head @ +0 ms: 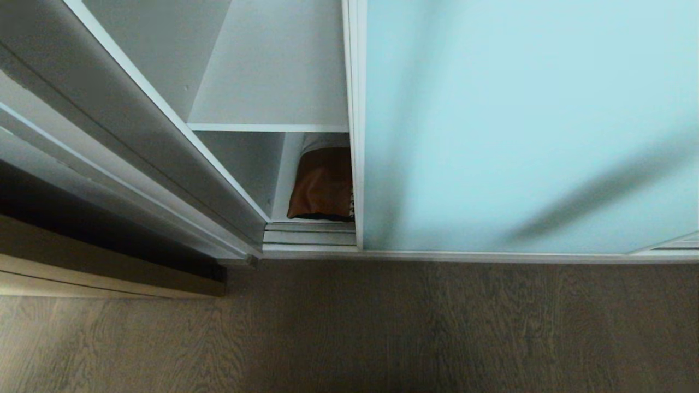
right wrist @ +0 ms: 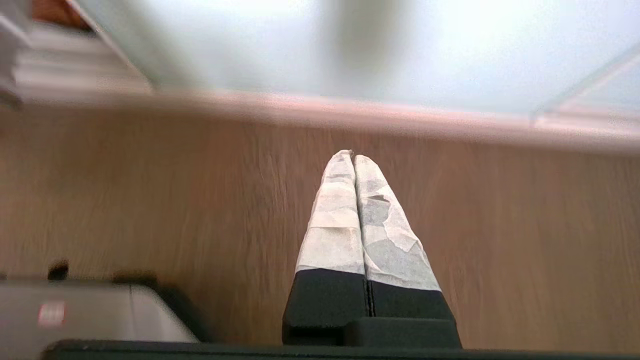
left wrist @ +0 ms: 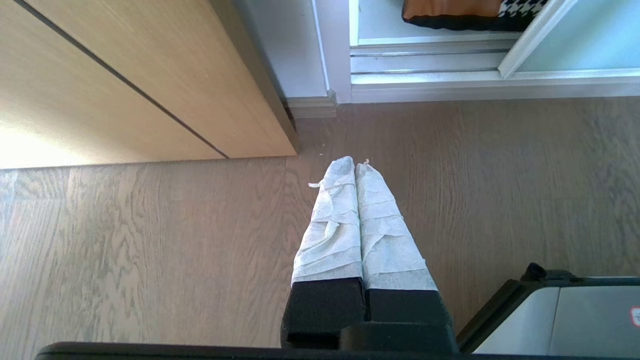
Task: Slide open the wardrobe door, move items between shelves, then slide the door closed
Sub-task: Close the door
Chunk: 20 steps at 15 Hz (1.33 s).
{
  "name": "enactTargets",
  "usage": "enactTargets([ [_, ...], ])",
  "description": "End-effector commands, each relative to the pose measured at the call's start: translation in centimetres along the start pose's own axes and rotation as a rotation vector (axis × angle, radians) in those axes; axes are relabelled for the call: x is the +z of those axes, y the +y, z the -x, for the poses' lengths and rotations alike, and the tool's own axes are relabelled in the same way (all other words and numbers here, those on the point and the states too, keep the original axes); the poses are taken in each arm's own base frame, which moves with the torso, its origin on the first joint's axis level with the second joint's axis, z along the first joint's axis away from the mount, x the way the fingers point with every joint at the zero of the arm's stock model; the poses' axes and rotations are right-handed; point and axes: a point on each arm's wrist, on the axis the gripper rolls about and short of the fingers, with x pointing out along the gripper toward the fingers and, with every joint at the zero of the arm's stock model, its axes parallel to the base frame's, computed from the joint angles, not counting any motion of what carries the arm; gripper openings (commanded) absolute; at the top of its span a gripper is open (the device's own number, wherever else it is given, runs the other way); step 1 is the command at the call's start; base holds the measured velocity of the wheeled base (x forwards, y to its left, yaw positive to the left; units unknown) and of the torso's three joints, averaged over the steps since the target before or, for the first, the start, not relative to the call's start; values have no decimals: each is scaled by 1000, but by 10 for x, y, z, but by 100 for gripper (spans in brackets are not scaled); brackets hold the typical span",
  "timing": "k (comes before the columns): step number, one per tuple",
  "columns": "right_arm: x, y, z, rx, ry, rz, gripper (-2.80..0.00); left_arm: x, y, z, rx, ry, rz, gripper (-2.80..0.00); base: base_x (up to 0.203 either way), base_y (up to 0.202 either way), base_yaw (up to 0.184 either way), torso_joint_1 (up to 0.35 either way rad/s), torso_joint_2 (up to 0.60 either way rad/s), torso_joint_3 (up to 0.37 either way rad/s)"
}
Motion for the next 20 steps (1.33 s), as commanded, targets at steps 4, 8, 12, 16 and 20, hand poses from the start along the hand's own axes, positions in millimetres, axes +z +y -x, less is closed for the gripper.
enactTargets([
  [4,-10,0,1,0,101,-61,-280,0,0,0,0,3,0,-280,0,0,0,0,0,0],
  [8,-10,0,0,-3,94,-116,-280,0,0,0,0,3,0,-280,0,0,0,0,0,0],
  [12,-11,0,0,-12,94,-303,-280,0,0,0,0,3,0,-280,0,0,0,0,0,0],
  [16,-7,0,-1,-10,18,-521,-280,0,0,0,0,3,0,-280,0,0,0,0,0,0],
  [20,-11,1,-1,11,54,-409,-280,0,0,0,0,3,0,-280,0,0,0,0,0,0],
])
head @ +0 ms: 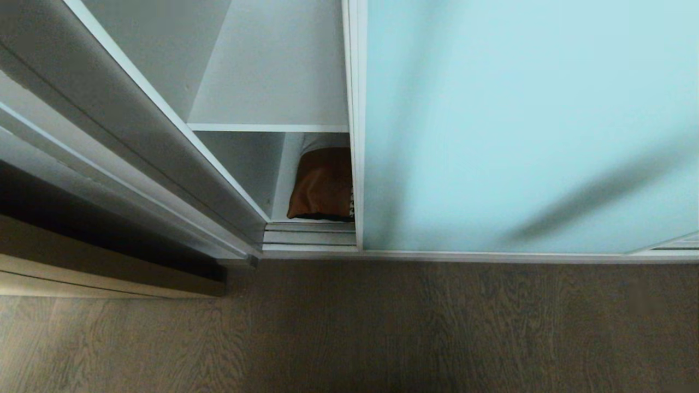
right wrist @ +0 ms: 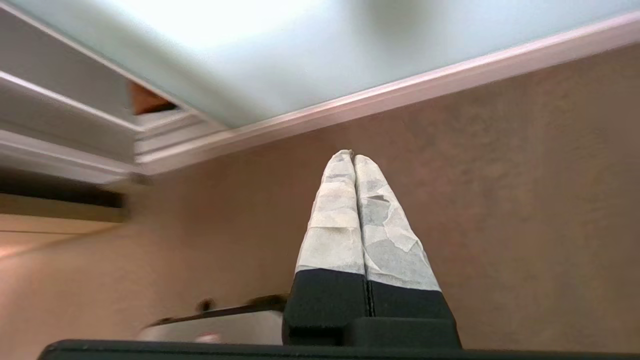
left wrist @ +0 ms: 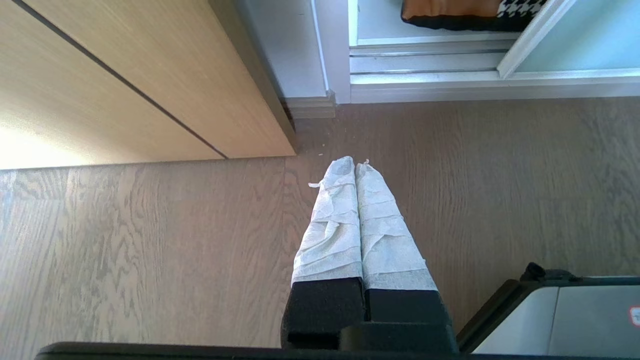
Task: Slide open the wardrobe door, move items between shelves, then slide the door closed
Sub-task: Close the door
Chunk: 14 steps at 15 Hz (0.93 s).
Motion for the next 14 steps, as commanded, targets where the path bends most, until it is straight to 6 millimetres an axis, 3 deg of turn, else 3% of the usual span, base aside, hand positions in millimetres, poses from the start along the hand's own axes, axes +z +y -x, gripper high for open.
enactTargets([
  [1,-1,-1,0,-12,-2,-2,-280,0,0,0,0,4,-1,-280,0,0,0,0,0,0],
  [5,1,0,0,-24,-23,-81,-280,0,0,0,1,2,-1,-280,0,0,0,0,0,0],
  [10,58,28,22,213,-239,35,-280,0,0,0,1,2,-1,-280,0,0,0,0,0,0],
  [12,53,25,19,183,-229,160,-280,0,0,0,0,4,-1,-280,0,0,0,0,0,0],
  [14,24,12,6,106,-138,260,-280,0,0,0,1,2,-1,-280,0,0,0,0,0,0],
])
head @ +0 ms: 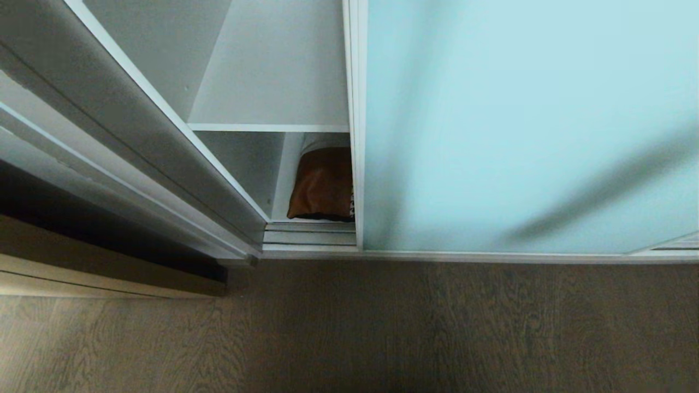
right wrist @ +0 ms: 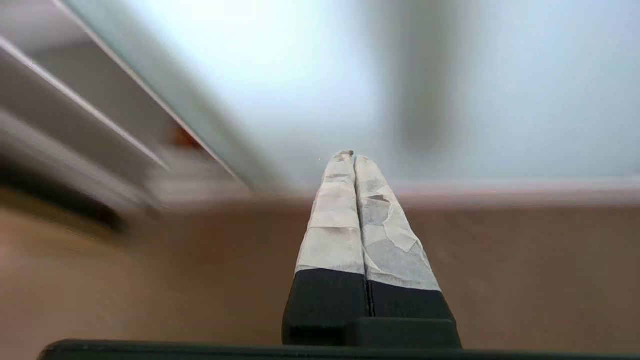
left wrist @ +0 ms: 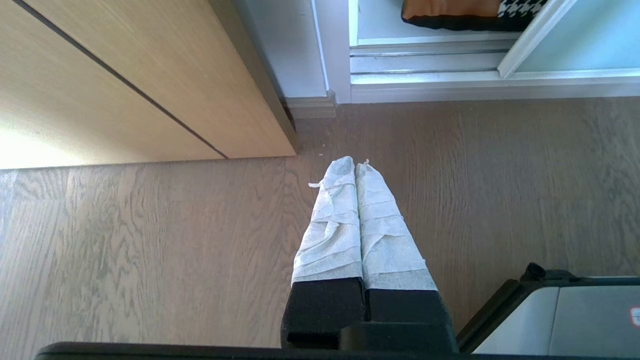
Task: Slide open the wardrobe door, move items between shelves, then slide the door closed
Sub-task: Close the door
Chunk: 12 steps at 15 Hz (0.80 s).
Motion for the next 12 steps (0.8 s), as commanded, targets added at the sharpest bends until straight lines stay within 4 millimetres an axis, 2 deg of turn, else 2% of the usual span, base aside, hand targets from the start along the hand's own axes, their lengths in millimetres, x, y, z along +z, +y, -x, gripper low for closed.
enactTargets([
  [1,-26,-6,-3,-53,93,118,-280,0,0,0,0,3,-1,-280,0,0,0,0,0,0],
  [2,-34,-9,-3,-113,150,170,-280,0,0,0,0,3,-1,-280,0,0,0,0,0,0],
  [5,-43,-10,0,-114,271,199,-280,0,0,0,0,3,-1,-280,0,0,0,0,0,0],
  [12,-42,-10,-1,-112,233,179,-280,0,0,0,0,4,-1,-280,0,0,0,0,0,0],
])
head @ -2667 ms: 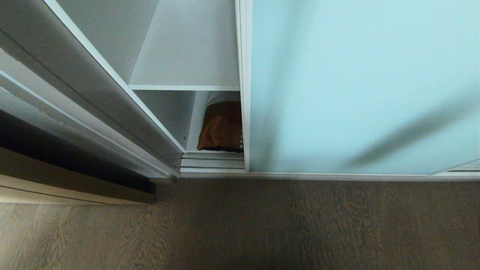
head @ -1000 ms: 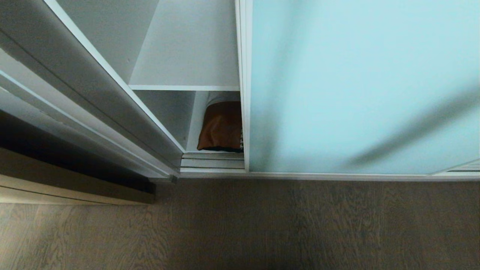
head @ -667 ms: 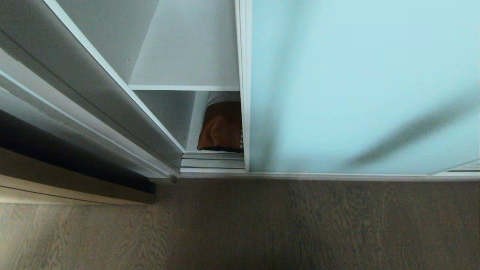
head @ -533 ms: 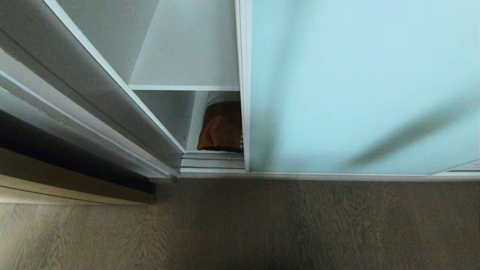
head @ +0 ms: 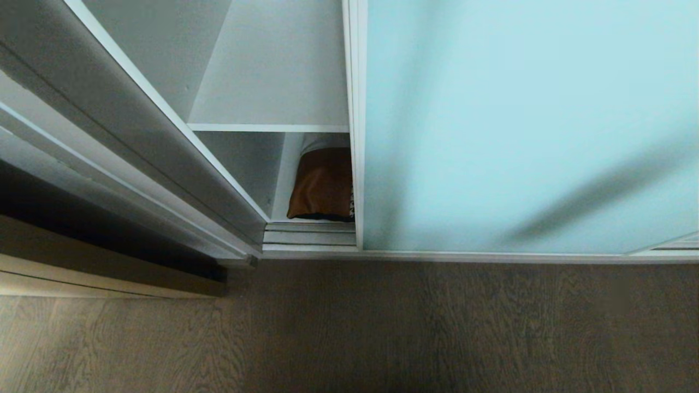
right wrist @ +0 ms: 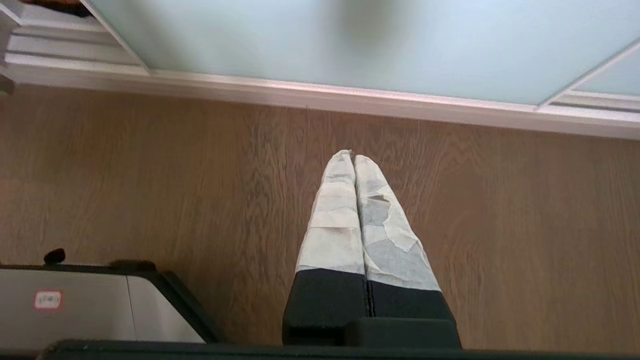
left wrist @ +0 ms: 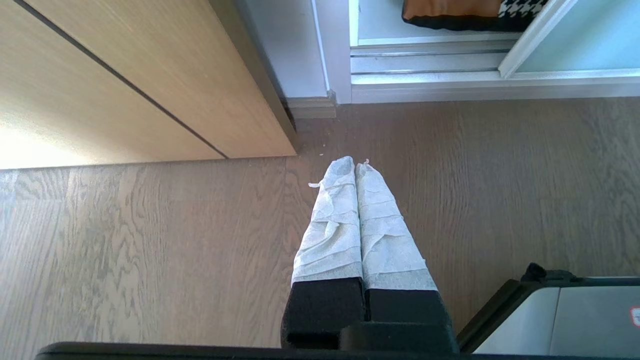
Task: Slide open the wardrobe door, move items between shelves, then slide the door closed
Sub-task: Close the door
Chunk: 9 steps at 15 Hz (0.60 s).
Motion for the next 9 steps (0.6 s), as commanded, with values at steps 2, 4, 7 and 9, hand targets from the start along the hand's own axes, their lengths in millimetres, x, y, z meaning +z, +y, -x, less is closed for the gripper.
enactTargets([
  [2,-1,0,0,0,0,1,-280,0,0,0,0,3,0,-280,0,0,0,0,0,0],
  [4,-1,0,0,0,0,1,-280,0,0,0,0,3,0,-280,0,0,0,0,0,0],
  [7,-1,0,0,0,0,1,-280,-1,0,0,0,4,-3,-280,0,0,0,0,0,0],
  [9,-1,0,0,-1,2,1,-280,-1,0,0,3,5,-2,-280,0,0,0,0,0,0],
])
